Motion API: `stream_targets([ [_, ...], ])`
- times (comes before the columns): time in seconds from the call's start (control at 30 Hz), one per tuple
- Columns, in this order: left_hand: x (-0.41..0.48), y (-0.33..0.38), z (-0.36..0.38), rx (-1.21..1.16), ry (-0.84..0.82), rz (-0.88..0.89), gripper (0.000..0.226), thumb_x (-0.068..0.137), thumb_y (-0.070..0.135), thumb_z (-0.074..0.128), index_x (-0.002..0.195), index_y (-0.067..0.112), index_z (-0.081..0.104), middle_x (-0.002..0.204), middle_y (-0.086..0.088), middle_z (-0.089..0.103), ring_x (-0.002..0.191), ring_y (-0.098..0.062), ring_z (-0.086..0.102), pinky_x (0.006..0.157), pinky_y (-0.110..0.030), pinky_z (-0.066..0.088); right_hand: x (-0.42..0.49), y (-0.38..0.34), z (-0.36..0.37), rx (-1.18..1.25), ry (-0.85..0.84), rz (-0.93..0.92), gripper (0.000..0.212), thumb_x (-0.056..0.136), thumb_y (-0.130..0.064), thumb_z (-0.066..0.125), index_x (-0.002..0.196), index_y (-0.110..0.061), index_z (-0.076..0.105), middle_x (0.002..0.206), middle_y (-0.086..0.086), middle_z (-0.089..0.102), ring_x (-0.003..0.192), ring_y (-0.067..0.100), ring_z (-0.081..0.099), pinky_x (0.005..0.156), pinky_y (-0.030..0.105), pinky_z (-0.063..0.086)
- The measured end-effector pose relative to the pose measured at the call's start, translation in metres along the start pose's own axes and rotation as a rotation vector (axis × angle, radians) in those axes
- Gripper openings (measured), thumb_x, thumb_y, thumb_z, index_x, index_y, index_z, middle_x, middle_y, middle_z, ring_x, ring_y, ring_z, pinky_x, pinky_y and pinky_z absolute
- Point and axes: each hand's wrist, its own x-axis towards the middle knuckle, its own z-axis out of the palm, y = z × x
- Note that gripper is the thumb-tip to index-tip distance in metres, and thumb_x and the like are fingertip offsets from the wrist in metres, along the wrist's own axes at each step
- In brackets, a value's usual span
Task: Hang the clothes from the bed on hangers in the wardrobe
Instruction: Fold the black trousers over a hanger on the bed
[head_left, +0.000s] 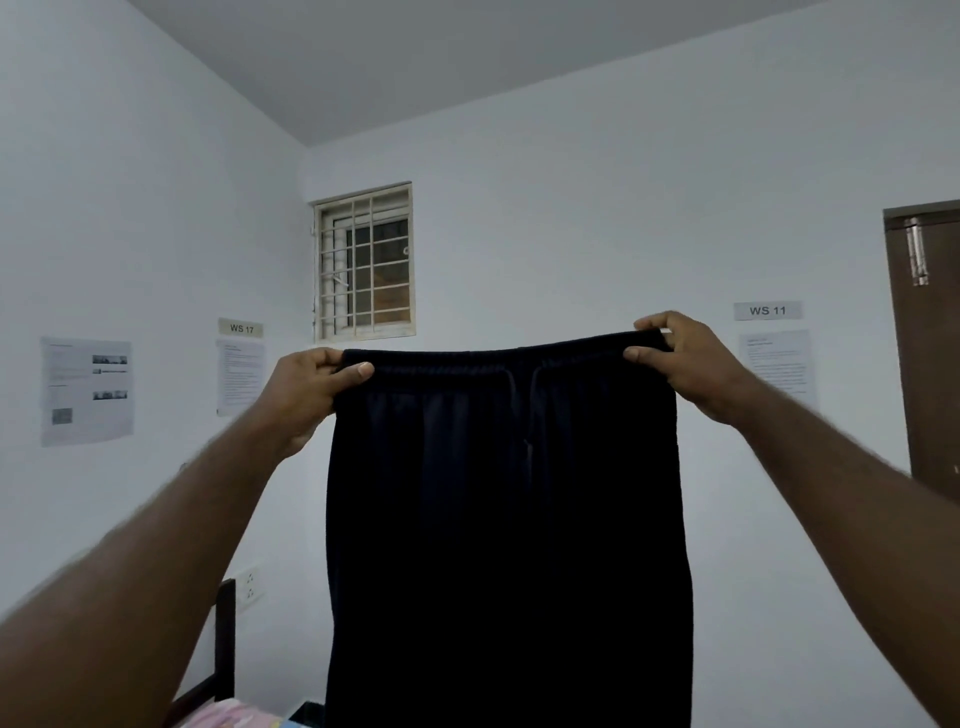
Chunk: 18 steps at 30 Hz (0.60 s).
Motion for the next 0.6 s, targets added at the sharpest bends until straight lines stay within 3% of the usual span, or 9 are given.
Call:
stream_targets([
  [0.07,-0.003,-0.004,-0.003,-0.120,-0.024,-0.056,0.015,0.089,0.007,0.063,0.103,0.001,0.064,0.094,-0.010,0.071,0.085,-0.016,0.070,0.069,-0.022,0.058,-0.004,-0.001,-0.001,0.115,-0.004,0.020,0.021,0.088,-0.006,0.069,0.108,-0.006,0.064,0.099,0.010,0.071,0.090,0.019,0.070,0.071,0.021,0.056],
  [0.2,-0.010,-0.025,-0.012,-0.269,-0.086,-0.159,0.018,0.094,0.010,0.056,0.107,0.000,0.062,0.097,-0.011,0.071,0.086,-0.014,0.071,0.071,-0.021,0.058,-0.015,0.015,-0.003,0.407,-0.134,0.177,0.032,0.082,-0.008,0.069,0.112,0.002,0.064,0.106,0.016,0.071,0.095,0.022,0.071,0.077,0.024,0.058],
  [0.27,-0.012,-0.041,-0.010,-0.216,-0.057,-0.228,0.016,0.094,0.010,0.057,0.103,-0.003,0.063,0.097,-0.013,0.069,0.079,-0.014,0.071,0.067,-0.021,0.058,-0.020,0.028,0.006,0.361,-0.134,0.296,0.027,0.082,-0.005,0.070,0.107,0.005,0.064,0.104,0.020,0.070,0.083,0.021,0.071,0.072,0.025,0.059],
  [0.37,-0.017,-0.063,0.006,-0.095,0.132,-0.303,0.020,0.089,0.008,0.067,0.096,-0.010,0.064,0.095,-0.020,0.068,0.075,-0.020,0.070,0.063,-0.025,0.059,-0.033,0.046,0.034,0.173,0.005,0.405,0.016,0.077,0.000,0.077,0.086,0.003,0.065,0.090,0.022,0.068,0.066,0.022,0.068,0.060,0.028,0.060],
  [0.47,-0.037,-0.077,0.031,-0.021,0.244,-0.264,0.024,0.084,0.011,0.074,0.094,-0.010,0.066,0.091,-0.021,0.071,0.079,-0.028,0.070,0.068,-0.033,0.059,-0.057,0.057,0.065,0.187,0.139,0.387,0.021,0.074,-0.002,0.081,0.086,0.005,0.066,0.087,0.021,0.071,0.071,0.027,0.069,0.067,0.035,0.061],
  [0.6,-0.083,-0.087,0.066,-0.085,0.274,-0.234,0.014,0.086,0.012,0.073,0.087,-0.002,0.068,0.083,-0.016,0.073,0.077,-0.026,0.072,0.071,-0.035,0.059,-0.107,0.055,0.108,0.285,0.169,0.371,0.019,0.075,-0.005,0.081,0.089,-0.001,0.069,0.086,0.015,0.073,0.076,0.026,0.072,0.067,0.036,0.060],
])
